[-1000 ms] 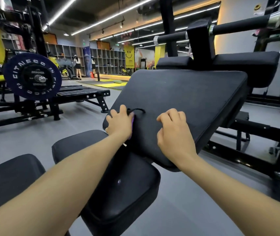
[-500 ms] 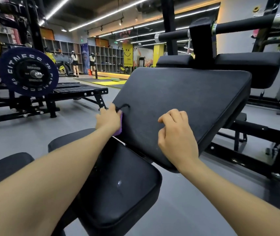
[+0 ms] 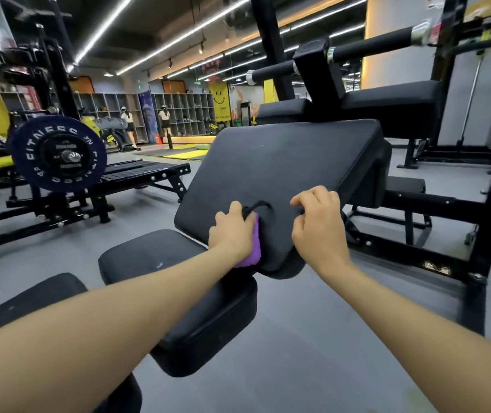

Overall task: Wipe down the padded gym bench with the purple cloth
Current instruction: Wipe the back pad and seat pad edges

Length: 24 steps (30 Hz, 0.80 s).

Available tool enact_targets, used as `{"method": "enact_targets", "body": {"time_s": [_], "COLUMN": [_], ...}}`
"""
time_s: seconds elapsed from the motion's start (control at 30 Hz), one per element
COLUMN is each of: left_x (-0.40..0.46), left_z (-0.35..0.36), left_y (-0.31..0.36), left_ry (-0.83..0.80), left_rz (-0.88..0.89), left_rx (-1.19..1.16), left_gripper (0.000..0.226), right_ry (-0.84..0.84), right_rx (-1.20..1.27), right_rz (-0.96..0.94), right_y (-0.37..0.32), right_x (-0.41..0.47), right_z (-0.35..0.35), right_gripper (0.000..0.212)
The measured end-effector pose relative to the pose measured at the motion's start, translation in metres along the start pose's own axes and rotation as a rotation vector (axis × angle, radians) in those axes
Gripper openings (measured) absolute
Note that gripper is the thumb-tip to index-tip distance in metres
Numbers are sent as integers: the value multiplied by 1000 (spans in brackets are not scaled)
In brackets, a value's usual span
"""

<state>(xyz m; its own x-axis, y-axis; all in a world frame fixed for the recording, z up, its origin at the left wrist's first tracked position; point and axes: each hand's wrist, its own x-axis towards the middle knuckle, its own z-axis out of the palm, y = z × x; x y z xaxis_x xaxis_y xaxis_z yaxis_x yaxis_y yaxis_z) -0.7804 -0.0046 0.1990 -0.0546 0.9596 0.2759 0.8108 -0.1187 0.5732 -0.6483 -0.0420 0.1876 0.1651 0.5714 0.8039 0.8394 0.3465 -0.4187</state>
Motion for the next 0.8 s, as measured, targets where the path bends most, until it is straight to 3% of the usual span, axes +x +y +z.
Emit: {"method": "enact_targets", "body": {"time_s": [0.17,0.3,0.37,0.47,0.53,0.7,0.8], "left_x": [-27,-46,-46,-22,-9,-9,-1], "left_z": [3,-4,-19,-58,-79,-65,-63], "left_y": [24,31,22,-12,-44,-100,-108], "left_ry": [-64,-210,-193,-12,7,-198,-263], "left_rz": [74,172,223,253,249,281,365], "left_rx": [-15,-152,-138,43,172,472,497], "left_gripper": [27,28,28,30,30,37,40], "right_ry": [-19,-33,-33,-95,-159,-323,-450], "right_rx": [-6,23,39,35,26,-22,-66], "right_rz": [31,37,31,12,6,-4,-21], "right_y": [-1,-15,-24,-38,-48,-69,-74], "right_x": [-5,-8,-7,-8,-13,-19,-16], "right_z": [-21,-28,-27,-18,-4,30,44], "right_gripper": [30,30,30,31,30,29,27]}}
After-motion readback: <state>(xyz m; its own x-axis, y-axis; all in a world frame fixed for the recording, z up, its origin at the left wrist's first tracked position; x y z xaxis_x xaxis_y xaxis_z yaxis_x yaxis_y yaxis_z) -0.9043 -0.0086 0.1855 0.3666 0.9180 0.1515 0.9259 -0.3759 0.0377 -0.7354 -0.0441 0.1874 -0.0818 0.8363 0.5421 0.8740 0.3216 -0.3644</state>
